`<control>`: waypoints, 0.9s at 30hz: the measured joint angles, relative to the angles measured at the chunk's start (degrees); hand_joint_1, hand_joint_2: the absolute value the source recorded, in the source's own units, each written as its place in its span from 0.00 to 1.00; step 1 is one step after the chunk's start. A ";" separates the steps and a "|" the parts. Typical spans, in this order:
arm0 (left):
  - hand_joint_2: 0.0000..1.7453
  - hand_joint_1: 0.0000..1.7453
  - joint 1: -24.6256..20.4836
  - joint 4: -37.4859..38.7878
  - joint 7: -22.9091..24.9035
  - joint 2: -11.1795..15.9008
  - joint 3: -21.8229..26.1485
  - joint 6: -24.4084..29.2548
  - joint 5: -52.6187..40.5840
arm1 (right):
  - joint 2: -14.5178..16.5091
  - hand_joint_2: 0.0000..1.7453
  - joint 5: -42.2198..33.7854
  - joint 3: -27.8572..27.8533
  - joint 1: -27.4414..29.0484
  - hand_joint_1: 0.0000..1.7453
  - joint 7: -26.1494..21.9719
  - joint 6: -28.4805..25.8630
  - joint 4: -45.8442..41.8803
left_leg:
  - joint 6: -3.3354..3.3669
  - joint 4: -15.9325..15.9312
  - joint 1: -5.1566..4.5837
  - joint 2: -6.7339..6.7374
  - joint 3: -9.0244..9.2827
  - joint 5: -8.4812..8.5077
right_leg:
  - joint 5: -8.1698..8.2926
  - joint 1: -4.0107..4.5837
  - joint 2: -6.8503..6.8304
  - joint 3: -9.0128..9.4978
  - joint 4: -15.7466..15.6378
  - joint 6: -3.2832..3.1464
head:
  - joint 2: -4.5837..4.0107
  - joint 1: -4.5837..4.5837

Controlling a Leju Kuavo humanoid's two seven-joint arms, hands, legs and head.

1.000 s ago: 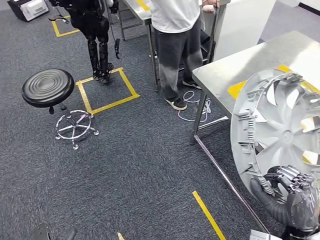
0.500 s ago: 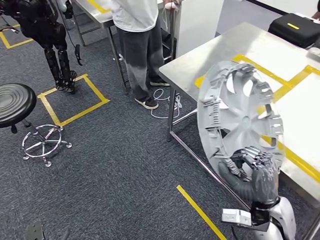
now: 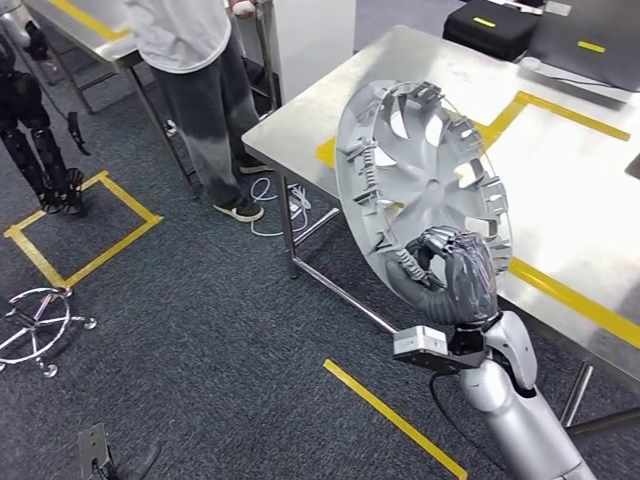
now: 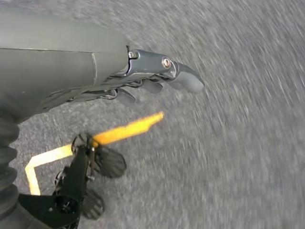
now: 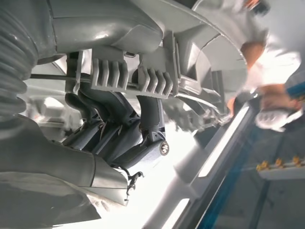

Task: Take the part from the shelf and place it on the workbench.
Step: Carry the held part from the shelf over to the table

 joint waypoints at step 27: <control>1.00 0.00 -3.04 0.02 3.94 -1.78 -6.37 0.19 -2.95 | 13.11 1.00 3.63 4.25 -21.06 1.00 10.49 -1.21 27.98 | 0.77 -0.20 0.07 1.49 -1.97 2.18 | -0.10 0.76 -2.88 -1.42 1.32 1.00 | 0.00 0.22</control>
